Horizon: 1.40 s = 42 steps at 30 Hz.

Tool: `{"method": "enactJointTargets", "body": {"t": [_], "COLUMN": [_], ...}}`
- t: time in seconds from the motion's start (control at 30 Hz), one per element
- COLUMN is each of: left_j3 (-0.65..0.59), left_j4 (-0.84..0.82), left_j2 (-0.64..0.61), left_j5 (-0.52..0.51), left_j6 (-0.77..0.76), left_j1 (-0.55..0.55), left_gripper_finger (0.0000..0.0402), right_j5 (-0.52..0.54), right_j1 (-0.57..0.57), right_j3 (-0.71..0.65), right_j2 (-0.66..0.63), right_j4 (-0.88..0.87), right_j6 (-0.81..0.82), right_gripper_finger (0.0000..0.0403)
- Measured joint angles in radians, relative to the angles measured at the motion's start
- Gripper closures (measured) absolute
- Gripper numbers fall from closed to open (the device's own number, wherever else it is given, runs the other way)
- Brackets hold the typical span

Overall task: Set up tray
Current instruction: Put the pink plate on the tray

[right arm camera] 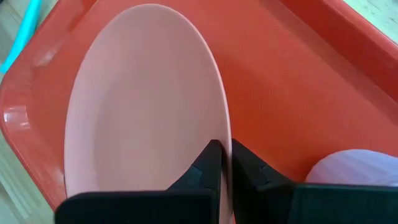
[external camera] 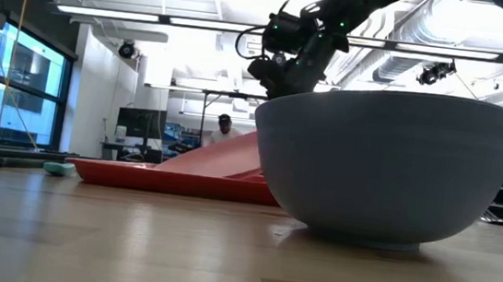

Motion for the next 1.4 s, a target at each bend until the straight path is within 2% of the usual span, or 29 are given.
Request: {"method": "enactJointTargets", "body": {"t": [0.4,0.87,1.0,1.27,1.4], "left_j3": [0.0,0.0,0.0,0.0,0.0], "left_j4": [0.0,0.0,0.0,0.0,0.0], "left_j2": [0.0,0.0,0.0,0.0,0.0], "left_j5": [0.0,0.0,-0.002,-0.007,-0.007], "left_j6": [-0.001,-0.002,0.002,0.005,0.005], "left_j1": [0.0,0.0,0.0,0.0,0.0], "left_gripper_finger": [0.025,0.025,0.025,0.025,0.025], "right_j5": [0.016,-0.03,0.008,0.014,0.076], "right_j1": [-0.039,-0.055,-0.053,-0.005,0.037], "right_j3": [0.0,0.0,0.0,0.0,0.0], "right_j2": [0.0,0.0,0.0,0.005,0.005], "right_j4": [0.024,0.011,-0.004,0.005,-0.022], "right_j6": [0.0,-0.01,-0.025,-0.038,-0.033], "right_gripper_finger": [0.0402,0.0403,0.0403,0.0403,0.0403]}}
